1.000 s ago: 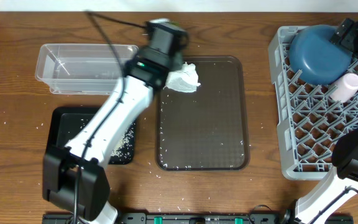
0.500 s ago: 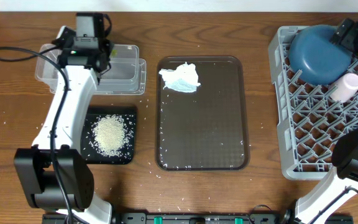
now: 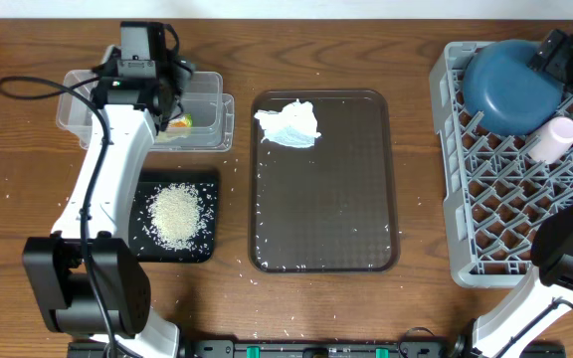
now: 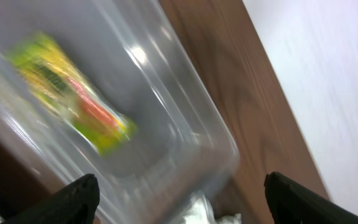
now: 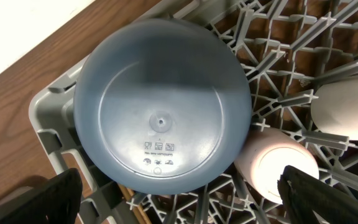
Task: Sort waste into correct bins and load items into the dishwasher rack
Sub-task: 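Return the left gripper to the brown tray and grasp the white tissue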
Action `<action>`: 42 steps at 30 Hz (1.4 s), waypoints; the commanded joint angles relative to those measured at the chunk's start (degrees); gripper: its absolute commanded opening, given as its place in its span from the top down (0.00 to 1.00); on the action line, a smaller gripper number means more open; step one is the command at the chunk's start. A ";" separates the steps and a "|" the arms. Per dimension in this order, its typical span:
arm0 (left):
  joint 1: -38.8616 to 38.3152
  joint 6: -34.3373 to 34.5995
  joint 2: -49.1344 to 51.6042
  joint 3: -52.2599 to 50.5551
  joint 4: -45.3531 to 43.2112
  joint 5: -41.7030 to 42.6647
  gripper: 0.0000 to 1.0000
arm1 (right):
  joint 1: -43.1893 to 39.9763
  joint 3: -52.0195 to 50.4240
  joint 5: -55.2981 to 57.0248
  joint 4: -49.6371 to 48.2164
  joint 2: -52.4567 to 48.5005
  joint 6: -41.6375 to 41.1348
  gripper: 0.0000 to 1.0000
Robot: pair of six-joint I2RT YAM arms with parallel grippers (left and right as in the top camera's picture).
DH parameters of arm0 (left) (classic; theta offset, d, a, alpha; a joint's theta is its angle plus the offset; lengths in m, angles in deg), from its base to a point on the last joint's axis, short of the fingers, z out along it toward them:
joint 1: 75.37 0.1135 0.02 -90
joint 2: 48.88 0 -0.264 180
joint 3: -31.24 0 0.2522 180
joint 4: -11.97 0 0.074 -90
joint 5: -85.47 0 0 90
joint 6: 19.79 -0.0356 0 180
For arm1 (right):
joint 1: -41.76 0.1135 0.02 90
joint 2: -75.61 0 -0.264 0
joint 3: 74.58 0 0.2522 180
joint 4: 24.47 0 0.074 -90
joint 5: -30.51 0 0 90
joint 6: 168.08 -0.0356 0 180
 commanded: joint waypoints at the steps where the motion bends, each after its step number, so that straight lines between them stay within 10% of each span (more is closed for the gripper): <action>1: -3.91 -14.34 0.33 -0.15 -0.20 14.14 0.12 | -0.07 0.61 0.39 0.09 1.49 -0.55 0.01; 8: -20.04 -36.83 1.36 -0.15 -0.85 3.98 0.12 | -0.07 0.61 0.39 0.07 1.49 -0.55 0.01; 15: -28.15 -37.46 8.11 -0.15 -6.01 -14.88 0.11 | -0.07 0.61 0.39 0.09 1.49 -0.55 0.01; 36: -26.93 -37.40 25.29 -0.15 -18.84 -15.10 0.03 | -0.07 0.61 0.39 0.07 1.49 -0.55 0.01; 42: -26.93 -37.40 25.29 -0.15 -18.43 -15.08 0.52 | -0.07 0.61 0.39 0.09 1.49 -0.55 0.01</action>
